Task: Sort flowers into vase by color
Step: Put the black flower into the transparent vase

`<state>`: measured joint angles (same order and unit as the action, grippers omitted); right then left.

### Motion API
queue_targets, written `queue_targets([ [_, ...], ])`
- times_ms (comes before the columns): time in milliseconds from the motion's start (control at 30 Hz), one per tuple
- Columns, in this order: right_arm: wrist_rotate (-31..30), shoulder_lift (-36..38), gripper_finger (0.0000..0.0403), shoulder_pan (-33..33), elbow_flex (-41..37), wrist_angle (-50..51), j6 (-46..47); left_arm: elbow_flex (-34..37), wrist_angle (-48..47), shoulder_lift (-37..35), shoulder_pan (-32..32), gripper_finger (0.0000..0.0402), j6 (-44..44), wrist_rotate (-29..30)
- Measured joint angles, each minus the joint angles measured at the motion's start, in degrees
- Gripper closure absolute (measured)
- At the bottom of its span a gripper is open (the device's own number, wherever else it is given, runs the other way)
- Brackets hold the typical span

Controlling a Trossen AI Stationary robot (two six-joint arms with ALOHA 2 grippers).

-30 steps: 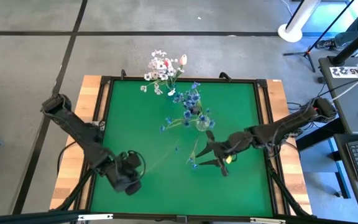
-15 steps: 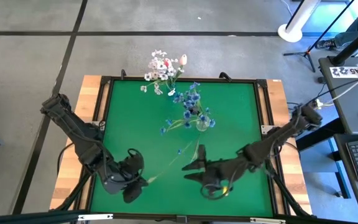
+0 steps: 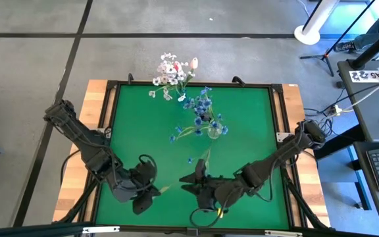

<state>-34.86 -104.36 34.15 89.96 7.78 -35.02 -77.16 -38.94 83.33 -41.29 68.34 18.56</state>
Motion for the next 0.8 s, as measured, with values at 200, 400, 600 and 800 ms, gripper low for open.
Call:
queue_targets([
  [200,-3.77,-0.07,0.0262,-0.89,-0.03,3.38,0.53,0.02,1.38,-0.04,0.15,0.0394,-0.09,-0.08],
  [400,-4.41,-0.07,0.0314,-1.73,-0.03,6.21,1.61,0.02,2.80,-0.04,0.14,0.0394,-1.60,-0.56],
  [600,-4.15,-0.07,0.0394,-1.53,-0.06,7.98,1.59,0.04,2.69,-0.04,0.14,0.0392,-3.81,-0.61],
  [800,-4.43,-0.04,0.0398,-1.55,-0.08,9.91,2.59,0.06,3.15,-0.04,0.14,0.0356,-7.92,0.32],
])
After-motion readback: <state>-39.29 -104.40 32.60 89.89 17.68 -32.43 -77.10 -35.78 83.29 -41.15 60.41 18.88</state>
